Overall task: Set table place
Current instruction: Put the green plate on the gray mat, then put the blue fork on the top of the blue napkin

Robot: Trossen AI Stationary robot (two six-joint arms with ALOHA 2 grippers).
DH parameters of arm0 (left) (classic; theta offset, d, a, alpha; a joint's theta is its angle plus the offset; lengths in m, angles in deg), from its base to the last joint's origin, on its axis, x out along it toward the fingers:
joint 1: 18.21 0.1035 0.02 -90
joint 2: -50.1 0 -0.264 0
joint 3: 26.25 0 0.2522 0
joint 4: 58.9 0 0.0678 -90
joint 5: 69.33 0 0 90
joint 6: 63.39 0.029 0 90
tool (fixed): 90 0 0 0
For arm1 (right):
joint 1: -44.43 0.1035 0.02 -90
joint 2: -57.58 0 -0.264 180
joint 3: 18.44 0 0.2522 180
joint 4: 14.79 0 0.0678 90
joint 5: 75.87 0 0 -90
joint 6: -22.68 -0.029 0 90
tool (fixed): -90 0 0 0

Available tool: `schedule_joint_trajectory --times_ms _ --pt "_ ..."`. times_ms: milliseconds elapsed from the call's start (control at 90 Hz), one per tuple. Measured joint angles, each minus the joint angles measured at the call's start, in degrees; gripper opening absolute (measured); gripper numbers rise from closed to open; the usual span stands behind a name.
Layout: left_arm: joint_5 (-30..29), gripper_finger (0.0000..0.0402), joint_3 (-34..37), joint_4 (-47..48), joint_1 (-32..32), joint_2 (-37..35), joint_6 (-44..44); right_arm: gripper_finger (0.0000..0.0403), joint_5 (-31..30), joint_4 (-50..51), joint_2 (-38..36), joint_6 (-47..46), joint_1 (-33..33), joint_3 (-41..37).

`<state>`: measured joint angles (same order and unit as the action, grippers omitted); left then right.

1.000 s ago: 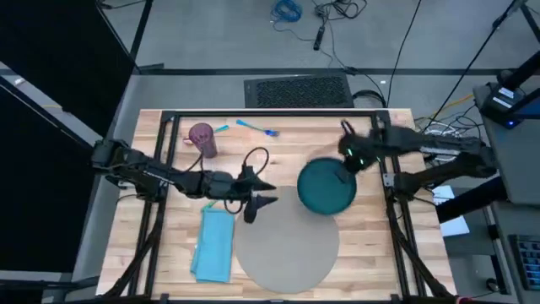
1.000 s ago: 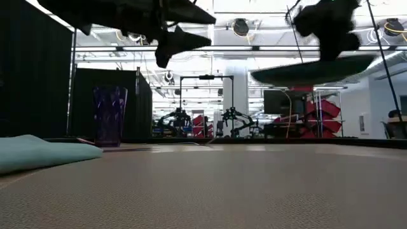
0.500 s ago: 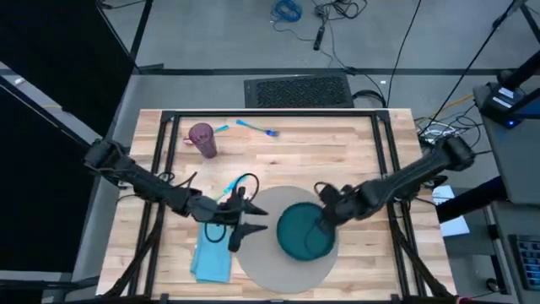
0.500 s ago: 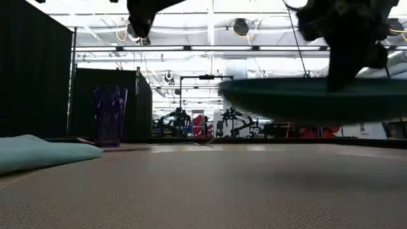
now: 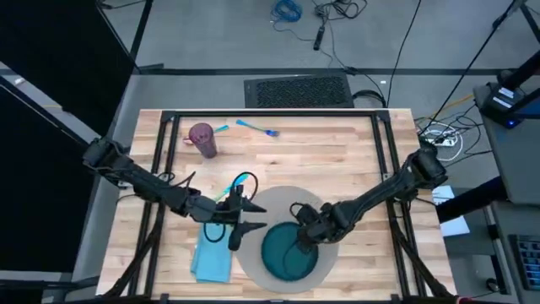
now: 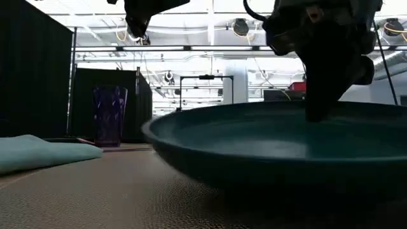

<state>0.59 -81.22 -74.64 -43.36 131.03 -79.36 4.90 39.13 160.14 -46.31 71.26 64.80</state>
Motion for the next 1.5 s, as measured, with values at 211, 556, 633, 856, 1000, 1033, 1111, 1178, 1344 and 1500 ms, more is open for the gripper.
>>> schedule_joint_trajectory --times_ms 211,556,633,856,1000,1033,1111,1178,1344,1500 --pt "0.0 0.0189 0.0 0.2 0.0 0.0 0.0 0.0 0.6 0.1 2.4 0.5 0.1 2.3" --pt "0.0 0.0189 0.0 0.0 0.0 0.0 -0.2 0.0007 0.6 0.2 2.3 0.8 0.1 2.3" --pt "0.0 0.0189 0.0 0.0 0.0 0.0 -0.2 0.0021 1.1 0.2 2.3 0.9 0.1 2.3" --pt "0.0 0.0189 0.0 0.0 0.0 0.0 -0.2 0.0083 3.2 0.3 2.3 1.1 0.1 2.3" --pt "0.0 0.0189 0.0 0.0 0.0 0.0 -0.1 0.0124 3.2 0.5 2.3 1.1 0.1 2.3" --pt "0.0 0.0189 0.0 0.0 0.0 0.0 0.0 0.0132 3.2 0.5 2.3 1.1 0.1 2.3" --pt "0.0 0.0189 0.0 0.2 0.1 0.0 0.3 0.0149 3.2 0.5 2.3 1.0 0.1 2.3" --pt "0.0 0.0189 0.0 0.5 0.2 0.0 0.1 0.0161 3.2 0.5 2.3 0.9 0.1 2.3" --pt "-1.1 0.019 0.0 0.4 0.9 0.0 -0.1 0.0175 3.2 0.3 2.3 3.7 0.1 2.3" --pt "-1.1 0.019 0.0 -1.5 1.1 0.1 -0.1 0.0169 3.3 -0.9 2.3 5.8 0.0 2.3"
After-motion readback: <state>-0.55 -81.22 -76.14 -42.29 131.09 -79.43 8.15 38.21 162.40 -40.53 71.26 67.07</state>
